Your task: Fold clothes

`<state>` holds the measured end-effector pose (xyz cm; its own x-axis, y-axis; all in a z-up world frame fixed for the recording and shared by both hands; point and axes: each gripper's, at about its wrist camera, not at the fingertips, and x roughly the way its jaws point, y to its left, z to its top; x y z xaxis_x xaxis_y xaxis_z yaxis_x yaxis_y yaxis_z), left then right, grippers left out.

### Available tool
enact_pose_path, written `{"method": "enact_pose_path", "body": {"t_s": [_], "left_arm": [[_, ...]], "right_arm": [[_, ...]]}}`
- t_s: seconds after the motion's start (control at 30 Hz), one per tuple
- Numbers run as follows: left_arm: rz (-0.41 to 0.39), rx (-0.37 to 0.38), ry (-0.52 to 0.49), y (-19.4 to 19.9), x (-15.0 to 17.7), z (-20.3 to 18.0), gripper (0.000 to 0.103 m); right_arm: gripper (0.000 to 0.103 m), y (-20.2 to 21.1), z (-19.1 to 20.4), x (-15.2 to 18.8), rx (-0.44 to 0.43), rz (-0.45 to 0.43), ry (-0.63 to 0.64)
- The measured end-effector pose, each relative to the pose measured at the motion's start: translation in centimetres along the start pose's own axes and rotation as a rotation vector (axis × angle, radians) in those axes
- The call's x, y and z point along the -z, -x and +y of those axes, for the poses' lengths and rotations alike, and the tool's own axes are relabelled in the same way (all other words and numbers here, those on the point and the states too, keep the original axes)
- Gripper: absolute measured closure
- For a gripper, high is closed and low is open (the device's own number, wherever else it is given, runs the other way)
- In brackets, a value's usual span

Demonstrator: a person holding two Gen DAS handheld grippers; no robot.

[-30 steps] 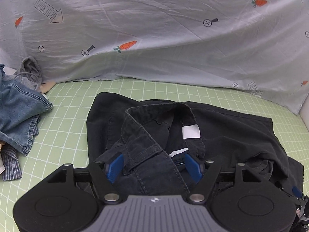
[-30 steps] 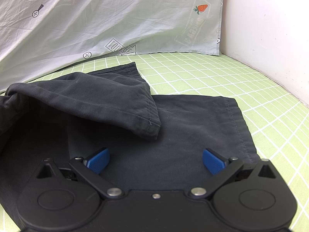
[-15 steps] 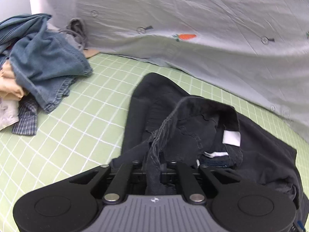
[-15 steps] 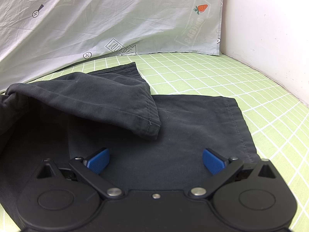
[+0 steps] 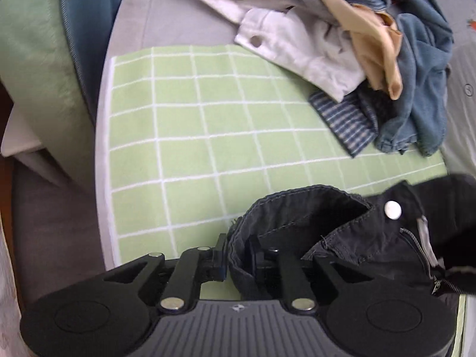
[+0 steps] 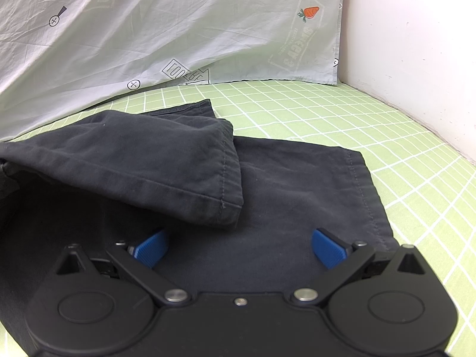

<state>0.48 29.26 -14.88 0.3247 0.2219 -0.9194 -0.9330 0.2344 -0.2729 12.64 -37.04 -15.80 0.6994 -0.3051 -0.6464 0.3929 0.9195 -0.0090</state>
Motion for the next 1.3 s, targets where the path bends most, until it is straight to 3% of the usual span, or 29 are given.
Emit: {"method": "enact_pose_path", "body": {"t_s": [0.17,0.3,0.47,0.57,0.77,0.8,0.97,1.2,1.3], "left_arm": [[-0.078,0.033,-0.102,2.4,0.6,-1.0,0.076],[-0.134,0.064,-0.182,4.6,0.6,-2.5,0.063],[-0.193,0.050,-0.299,6.1,1.2,-4.9,0.060],[-0.244,0.025,-0.384,7.2,1.8,-6.8,0.055],[-0.324,0.078,-0.505,9.2,2.5,-10.7,0.032],[-0.309,0.087,-0.537,8.7,3.2,-11.3,0.024],[-0.201,0.127,-0.717,5.2,7.4,-14.3,0.016],[-0.045,0.183,-0.965,0.4,13.3,-18.5,0.016],[-0.003,0.150,-0.981,-1.4,14.3,-19.5,0.016]], "right_arm": [[0.000,0.1,0.2,-0.4,0.019,0.038,-0.019],[0.000,0.1,-0.1,-1.0,-0.002,0.100,-0.025],[0.008,1.4,-2.1,-1.5,-0.047,0.135,-0.197],[0.013,1.8,-3.4,-2.1,-0.025,0.138,-0.272],[0.013,2.1,-5.0,-4.6,-0.026,0.083,-0.338],[0.013,2.0,-5.1,-5.1,-0.030,0.071,-0.335],[0.003,0.0,-3.8,-7.3,-0.038,0.070,-0.228],[0.000,-5.9,-0.9,-10.7,-0.113,0.142,-0.092],[0.008,-8.9,0.4,-11.8,-0.151,0.204,-0.003]]}}
